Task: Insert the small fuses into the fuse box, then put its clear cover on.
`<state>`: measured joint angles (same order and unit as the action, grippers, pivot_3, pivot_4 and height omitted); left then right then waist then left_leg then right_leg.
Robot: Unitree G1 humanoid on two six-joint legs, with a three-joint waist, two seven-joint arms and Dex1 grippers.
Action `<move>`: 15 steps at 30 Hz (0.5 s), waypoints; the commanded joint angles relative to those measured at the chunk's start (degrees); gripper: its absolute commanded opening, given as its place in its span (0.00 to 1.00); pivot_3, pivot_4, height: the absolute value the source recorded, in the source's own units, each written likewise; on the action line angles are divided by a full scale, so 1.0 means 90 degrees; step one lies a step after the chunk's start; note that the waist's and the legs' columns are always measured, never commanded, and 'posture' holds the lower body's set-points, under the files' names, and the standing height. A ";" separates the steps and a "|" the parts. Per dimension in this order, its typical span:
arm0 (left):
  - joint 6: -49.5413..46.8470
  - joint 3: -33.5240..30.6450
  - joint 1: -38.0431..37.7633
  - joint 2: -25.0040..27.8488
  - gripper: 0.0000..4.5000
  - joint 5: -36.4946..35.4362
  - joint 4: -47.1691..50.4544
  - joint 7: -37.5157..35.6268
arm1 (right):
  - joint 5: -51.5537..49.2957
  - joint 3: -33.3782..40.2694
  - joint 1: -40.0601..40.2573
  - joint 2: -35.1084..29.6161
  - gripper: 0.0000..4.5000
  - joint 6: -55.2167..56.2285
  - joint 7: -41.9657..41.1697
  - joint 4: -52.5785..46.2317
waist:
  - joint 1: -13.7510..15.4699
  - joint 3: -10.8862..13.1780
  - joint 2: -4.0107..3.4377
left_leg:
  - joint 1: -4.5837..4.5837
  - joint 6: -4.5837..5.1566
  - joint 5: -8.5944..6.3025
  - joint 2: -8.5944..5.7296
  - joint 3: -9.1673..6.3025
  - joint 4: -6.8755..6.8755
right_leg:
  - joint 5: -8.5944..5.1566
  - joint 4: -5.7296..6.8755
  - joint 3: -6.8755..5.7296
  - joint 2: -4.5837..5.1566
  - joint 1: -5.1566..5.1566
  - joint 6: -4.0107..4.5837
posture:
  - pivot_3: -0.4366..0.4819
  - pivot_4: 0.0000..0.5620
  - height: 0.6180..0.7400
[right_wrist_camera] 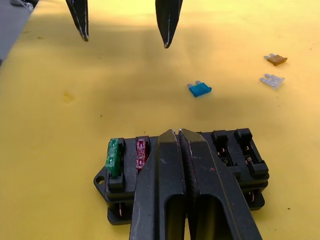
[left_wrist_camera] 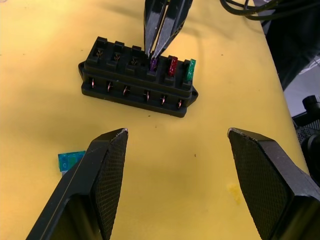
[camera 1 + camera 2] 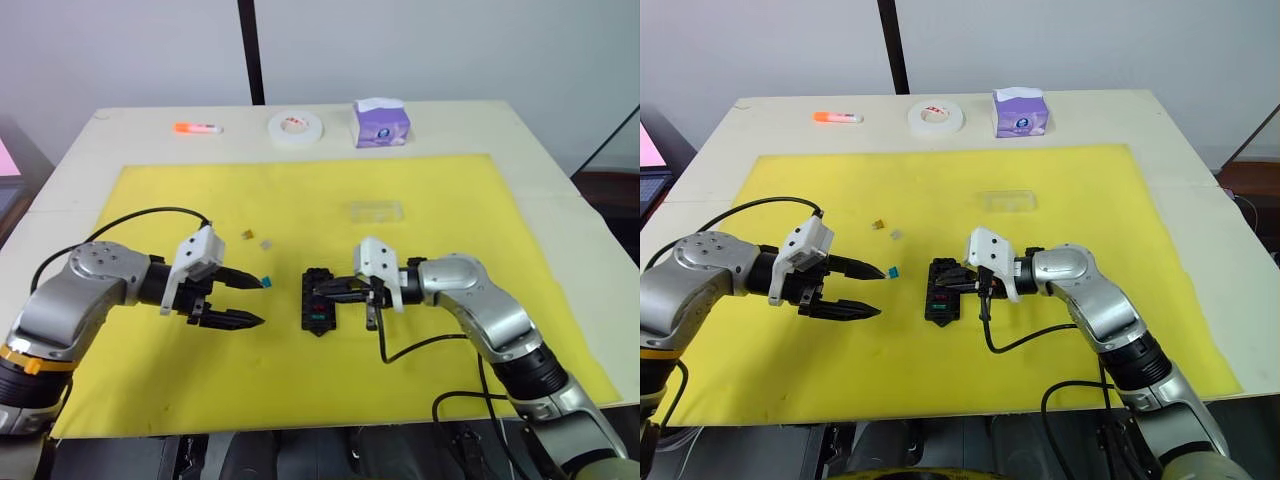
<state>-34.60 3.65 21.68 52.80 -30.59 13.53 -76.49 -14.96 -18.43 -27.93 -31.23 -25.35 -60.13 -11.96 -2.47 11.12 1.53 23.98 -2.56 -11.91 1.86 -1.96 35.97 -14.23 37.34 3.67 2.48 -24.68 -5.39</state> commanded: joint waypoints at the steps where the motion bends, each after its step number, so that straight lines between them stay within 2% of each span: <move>1: 0.0030 -0.0087 0.0058 0.0051 0.75 -0.0030 0.0058 -0.0017 | 0.0147 -0.0124 0.0089 -0.0095 0.02 0.0069 -0.0053 -0.0010 | 0.0002 0.0000 0.0001 | 0.0000 0.0000 0.0000 0.0000 0.0000 0.0000 | 0.0000 0.0000 0.0000 0.0000 0.0000 0.0000 | 0.48 0.27 1.00; 10: 0.0035 -0.0085 0.0083 0.0063 0.75 -0.0008 0.0018 -0.0027 | 0.0372 -0.0378 0.0151 -0.0062 0.02 -0.0144 0.0029 0.0350 | 0.0001 -0.0003 0.0004 | -0.0037 0.0001 -0.0001 0.0000 0.0000 -0.0004 | -0.0002 -0.0003 0.0000 0.0000 0.0034 0.0001 | 0.48 0.27 1.00; 15: -0.0012 -0.0198 0.0076 0.0124 0.75 -0.0030 -0.0109 -0.0015 | -0.0184 0.0066 0.0073 0.0038 0.02 -0.0149 -0.0106 0.0154 | 0.0002 -0.0004 0.0005 | -0.0052 0.0001 -0.0001 0.0000 0.0001 -0.0007 | -0.0002 -0.0005 0.0000 0.0001 0.0048 0.0002 | 0.48 0.27 1.00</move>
<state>-34.62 3.61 21.68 53.03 -30.53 13.19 -76.49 -15.13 -18.79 -27.78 -31.22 -25.70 -60.33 -10.96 -2.45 11.08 1.58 23.52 -2.55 -11.92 1.86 -1.95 35.91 -14.25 37.30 3.67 2.49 -24.25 -5.37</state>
